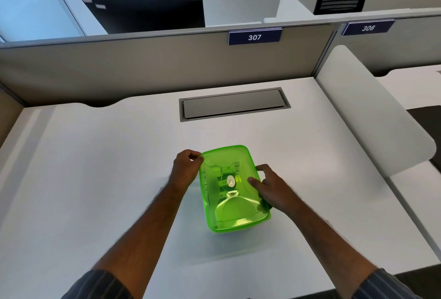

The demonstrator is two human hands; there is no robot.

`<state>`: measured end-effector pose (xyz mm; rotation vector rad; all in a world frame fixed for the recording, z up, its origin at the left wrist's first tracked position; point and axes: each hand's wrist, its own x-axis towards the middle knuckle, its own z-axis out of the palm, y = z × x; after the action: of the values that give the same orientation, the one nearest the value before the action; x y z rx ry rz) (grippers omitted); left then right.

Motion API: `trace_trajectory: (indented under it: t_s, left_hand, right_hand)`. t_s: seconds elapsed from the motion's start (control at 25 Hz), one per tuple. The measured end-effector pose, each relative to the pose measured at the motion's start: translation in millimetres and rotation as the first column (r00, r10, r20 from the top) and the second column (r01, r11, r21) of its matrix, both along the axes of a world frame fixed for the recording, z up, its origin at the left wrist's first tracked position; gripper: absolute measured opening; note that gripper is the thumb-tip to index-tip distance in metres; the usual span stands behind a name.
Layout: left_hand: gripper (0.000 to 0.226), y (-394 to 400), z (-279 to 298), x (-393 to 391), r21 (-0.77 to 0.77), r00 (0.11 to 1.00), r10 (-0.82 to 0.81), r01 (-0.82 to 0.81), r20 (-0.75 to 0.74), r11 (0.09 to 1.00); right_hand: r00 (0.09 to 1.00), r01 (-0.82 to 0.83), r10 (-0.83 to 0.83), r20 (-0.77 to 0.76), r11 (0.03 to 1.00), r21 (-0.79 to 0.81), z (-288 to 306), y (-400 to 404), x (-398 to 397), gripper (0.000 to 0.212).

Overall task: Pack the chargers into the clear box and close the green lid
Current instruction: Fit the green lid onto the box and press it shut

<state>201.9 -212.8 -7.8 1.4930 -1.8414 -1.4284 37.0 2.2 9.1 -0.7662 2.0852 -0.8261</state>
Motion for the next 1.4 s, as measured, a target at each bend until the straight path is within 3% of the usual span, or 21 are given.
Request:
trace_trajectory:
  t_s: [0.12,0.32,0.48,0.6,0.84,1.04,1.2,1.4]
  left_hand:
    - [0.016,-0.7,-0.6,-0.1,-0.02,1.0,-0.013,0.013,0.021,1.0]
    - [0.017,-0.9,-1.7,0.0,-0.038,0.999,-0.024,0.026,0.041,0.999]
    - [0.016,-0.3,-1.2,0.3,-0.041,0.999,-0.019,0.021,0.041,0.999]
    - [0.017,-0.9,-2.9,0.8,-0.035,0.999,-0.021,0.022,0.031,0.999]
    - [0.014,0.1,-3.7,0.9,-0.047,0.999,-0.024,0.025,0.022,0.999]
    - [0.017,-1.4,-4.5,1.2,-0.043,0.999,-0.032,0.033,0.02,0.999]
    - [0.017,-0.2,-3.5,1.7,-0.036,0.999,-0.032,0.032,0.011,0.999]
    - [0.016,0.8,-3.2,1.9,-0.044,1.0,-0.027,0.027,0.003,0.999]
  right_hand:
    - [0.998,-0.046,0.05,-0.047,0.996,0.07,-0.1,15.3,0.2,0.039]
    - [0.997,-0.011,0.003,0.071,0.994,0.11,-6.3,46.0,0.7,0.048]
    - [0.989,-0.082,0.062,0.131,0.985,0.15,-15.5,65.9,6.3,0.063]
    - [0.972,-0.097,0.073,0.225,0.991,0.097,-19.7,72.6,15.3,0.056]
    - [0.931,0.04,-0.043,0.363,0.999,0.014,-21.4,76.5,25.4,0.042]
    - [0.918,0.086,-0.085,0.387,0.996,0.015,-24.5,77.2,27.1,0.04]
    - [0.92,0.032,-0.038,0.39,0.999,0.021,-23.5,76.3,20.9,0.043]
    - [0.966,-0.049,0.021,0.258,0.994,0.1,-11.7,51.9,-0.6,0.057]
